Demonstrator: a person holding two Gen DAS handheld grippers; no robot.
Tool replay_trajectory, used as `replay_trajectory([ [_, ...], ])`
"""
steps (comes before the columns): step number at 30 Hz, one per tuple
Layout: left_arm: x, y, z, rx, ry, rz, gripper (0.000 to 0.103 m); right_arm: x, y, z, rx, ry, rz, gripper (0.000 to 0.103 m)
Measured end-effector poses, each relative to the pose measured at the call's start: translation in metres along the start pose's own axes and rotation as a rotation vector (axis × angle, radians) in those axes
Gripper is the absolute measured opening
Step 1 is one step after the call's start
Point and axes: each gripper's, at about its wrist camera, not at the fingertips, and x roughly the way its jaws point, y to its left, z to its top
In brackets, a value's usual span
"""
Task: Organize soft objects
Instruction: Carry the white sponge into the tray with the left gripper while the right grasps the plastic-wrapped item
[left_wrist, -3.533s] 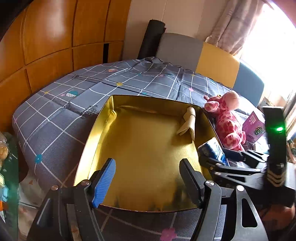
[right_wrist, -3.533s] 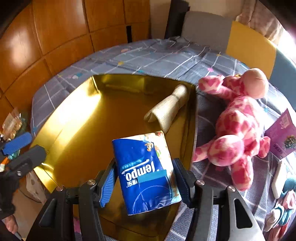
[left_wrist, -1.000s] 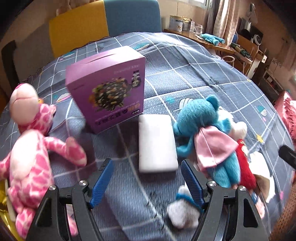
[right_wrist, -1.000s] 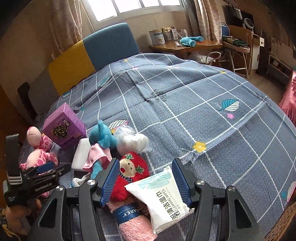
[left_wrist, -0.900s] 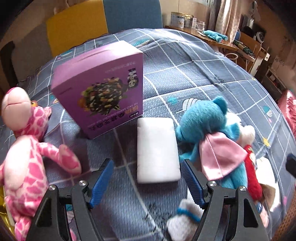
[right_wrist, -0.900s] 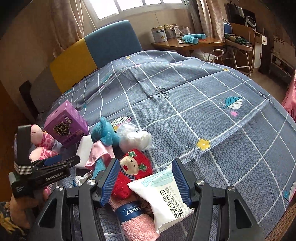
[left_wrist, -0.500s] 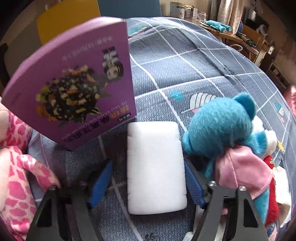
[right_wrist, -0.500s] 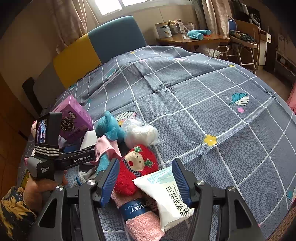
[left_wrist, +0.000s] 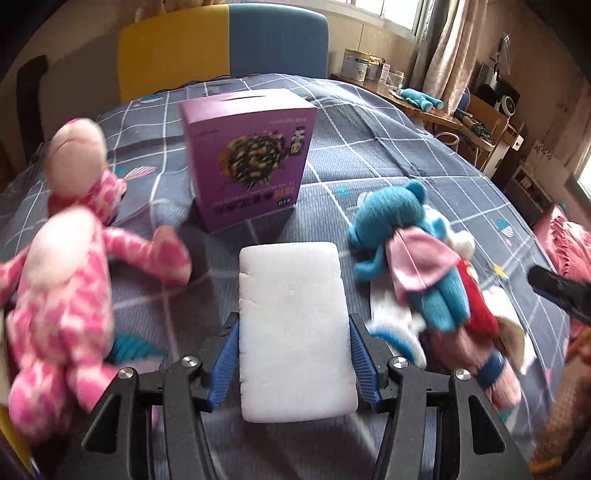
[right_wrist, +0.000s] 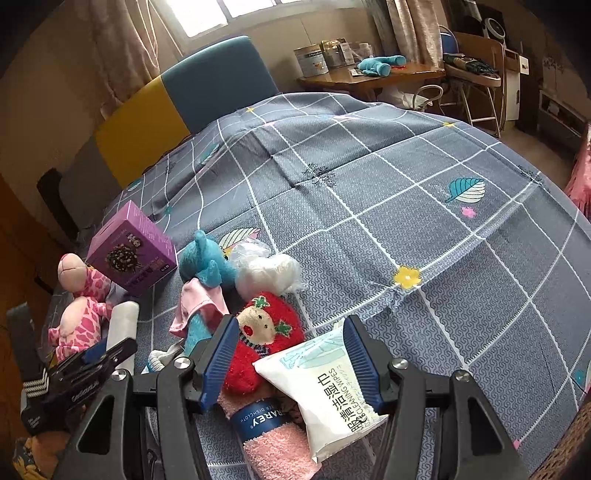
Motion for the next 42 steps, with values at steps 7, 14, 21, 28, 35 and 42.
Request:
replay_trajectory([
  [7, -0.043, 0.011, -0.05, -0.023, -0.013, -0.04, 0.057, 0.009, 0.016, 0.003, -0.091, 0.048, 0.002, 0.06],
  [14, -0.072, 0.018, -0.074, -0.06, -0.035, -0.081, 0.057, 0.048, 0.052, 0.032, -0.431, 0.077, -0.073, 0.059],
  [21, -0.083, 0.026, -0.084, -0.104, -0.042, -0.106, 0.057, 0.1, 0.084, 0.036, -0.695, 0.198, -0.163, 0.059],
  [28, -0.091, 0.034, -0.09, -0.131, -0.051, -0.101, 0.057, 0.136, 0.084, 0.029, -0.726, 0.268, -0.209, 0.035],
  [35, -0.102, 0.036, -0.095, -0.135, -0.076, -0.095, 0.057, 0.092, 0.07, 0.053, -0.561, 0.122, -0.2, 0.034],
  [42, -0.118, 0.037, -0.099, -0.149, -0.109, -0.087, 0.057, 0.027, 0.102, 0.041, -0.526, 0.075, -0.012, 0.035],
])
